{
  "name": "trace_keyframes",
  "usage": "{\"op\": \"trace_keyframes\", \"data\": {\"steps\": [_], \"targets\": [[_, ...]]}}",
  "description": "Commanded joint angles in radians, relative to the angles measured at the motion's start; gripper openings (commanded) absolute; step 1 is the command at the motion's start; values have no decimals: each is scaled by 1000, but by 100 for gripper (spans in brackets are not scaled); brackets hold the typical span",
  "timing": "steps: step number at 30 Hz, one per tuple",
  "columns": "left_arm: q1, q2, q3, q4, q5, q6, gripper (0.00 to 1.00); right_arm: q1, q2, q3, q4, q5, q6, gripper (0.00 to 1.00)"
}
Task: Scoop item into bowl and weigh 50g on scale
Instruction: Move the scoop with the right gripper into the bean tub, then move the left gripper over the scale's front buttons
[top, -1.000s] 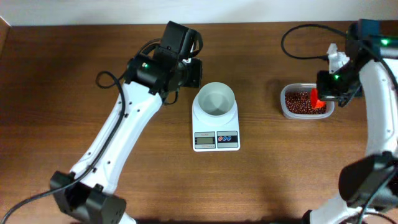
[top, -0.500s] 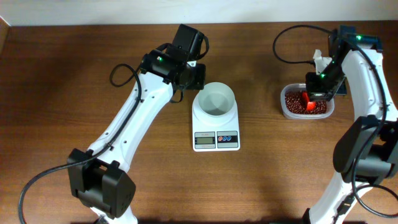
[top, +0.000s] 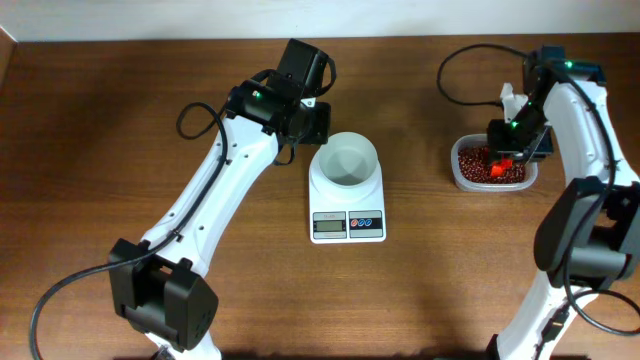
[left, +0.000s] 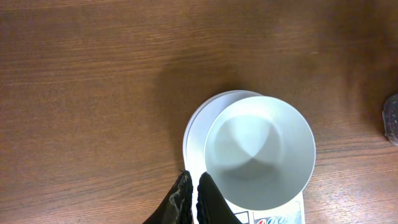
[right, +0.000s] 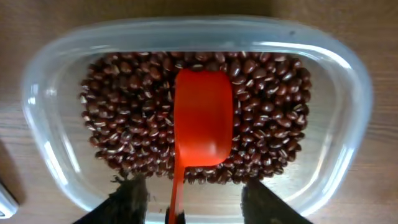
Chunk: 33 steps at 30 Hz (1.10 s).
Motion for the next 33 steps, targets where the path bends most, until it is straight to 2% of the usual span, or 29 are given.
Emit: {"op": "trace_keyframes", "data": {"steps": [1,7,11,13,16,17,19,21,26,31,33], "targets": [[-3,11,-2,0,-15,13,8,-2,11,-10,4,13,-2,59],[-10,14,-14,2,-4,12,5,-2,10,9,11,0,25,60],[-15,18,-14,7,-4,12,5,-2,-37,141,-79,-25,25,61],[-15,18,-14,7,-3,12,11,-2,-83,203,-144,-26,29,65],[-15,18,-14,2,-3,12,21,-2,-166,206,-176,-26,58,67],[-15,18,-14,1,1,12,16,-2,-184,206,-182,-26,67,67],[-15,23,-14,3,50,11,0,-2,-214,205,-182,-26,78,67],[-21,47,-14,-2,100,12,0,-2,-238,205,-183,-26,101,68],[-61,95,-14,-23,103,12,0,-1,-251,203,-196,-22,124,68],[-138,90,-14,-155,92,42,0,-2,-270,203,-197,-21,123,69],[-163,77,-14,-198,95,42,0,-2,-269,203,-198,-10,123,73]]}}
